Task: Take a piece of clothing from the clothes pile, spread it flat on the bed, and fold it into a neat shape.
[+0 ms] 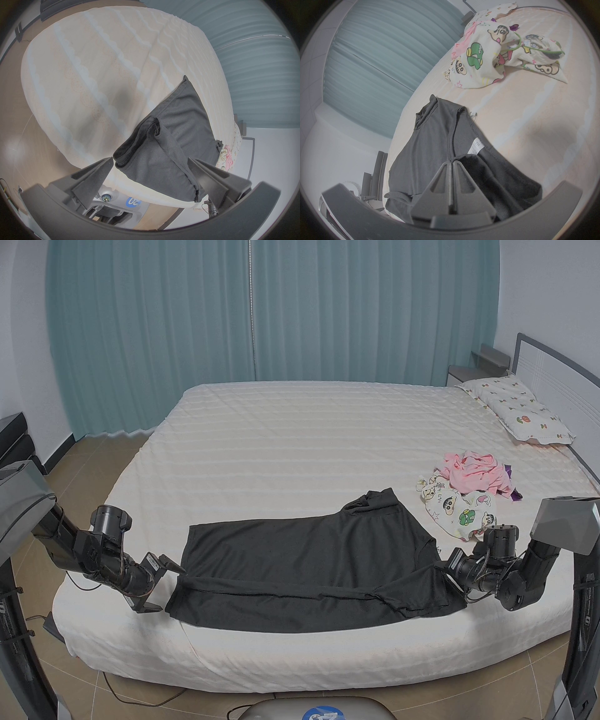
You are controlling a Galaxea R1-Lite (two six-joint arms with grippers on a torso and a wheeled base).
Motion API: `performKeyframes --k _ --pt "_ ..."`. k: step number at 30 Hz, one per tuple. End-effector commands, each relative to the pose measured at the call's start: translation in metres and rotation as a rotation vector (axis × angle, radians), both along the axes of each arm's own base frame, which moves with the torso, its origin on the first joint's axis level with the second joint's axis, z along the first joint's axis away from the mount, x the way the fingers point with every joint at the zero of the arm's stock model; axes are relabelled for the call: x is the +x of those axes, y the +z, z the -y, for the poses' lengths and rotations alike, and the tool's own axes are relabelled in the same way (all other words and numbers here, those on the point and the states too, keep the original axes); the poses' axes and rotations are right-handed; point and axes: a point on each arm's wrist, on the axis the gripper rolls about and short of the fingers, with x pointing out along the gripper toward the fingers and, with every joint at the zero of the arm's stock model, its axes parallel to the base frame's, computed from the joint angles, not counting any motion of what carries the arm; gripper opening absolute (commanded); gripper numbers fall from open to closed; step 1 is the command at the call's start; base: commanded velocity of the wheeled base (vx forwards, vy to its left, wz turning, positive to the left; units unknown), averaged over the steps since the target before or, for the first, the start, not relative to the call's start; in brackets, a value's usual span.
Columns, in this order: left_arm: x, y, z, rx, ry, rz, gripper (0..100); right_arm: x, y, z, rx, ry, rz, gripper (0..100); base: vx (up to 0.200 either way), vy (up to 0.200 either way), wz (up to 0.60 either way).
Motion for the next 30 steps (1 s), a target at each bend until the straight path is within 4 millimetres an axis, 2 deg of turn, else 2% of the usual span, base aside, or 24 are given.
performKeyframes --k 1,7,8,13,18,23,27,30 --pt "0.000 0.000 0.000 0.000 0.002 0.000 100 -0.001 0.000 0.004 0.003 -0.012 -0.002 0 0.000 0.000 0.00" --pt "0.000 0.000 0.000 -0.001 0.003 0.000 100 -0.006 -0.003 0.004 0.003 -0.010 -0.021 0 0.000 0.000 0.00" --pt "0.000 0.000 0.000 -0.001 0.003 0.000 100 -0.006 -0.003 0.003 0.004 -0.010 -0.015 100 0.000 0.000 0.00" --pt "0.001 0.000 0.000 0.000 0.004 0.001 100 -0.007 0.005 0.001 0.034 -0.020 0.048 100 0.000 0.000 0.00" --pt "0.001 -0.001 0.001 0.017 -0.003 0.001 100 -0.019 0.015 0.001 0.059 -0.042 0.051 100 0.000 0.000 0.00" --pt "0.006 0.003 0.004 0.037 -0.003 0.041 100 -0.025 0.009 0.001 0.060 -0.046 0.021 100 0.000 0.000 0.00" --pt "0.014 0.013 0.017 0.024 -0.003 0.097 100 -0.025 0.013 0.001 0.116 -0.080 0.009 100 0.000 0.000 0.00" --pt "0.028 0.020 0.029 -0.006 0.047 0.110 100 -0.028 0.015 -0.003 0.128 -0.076 0.004 100 0.000 0.000 0.00"
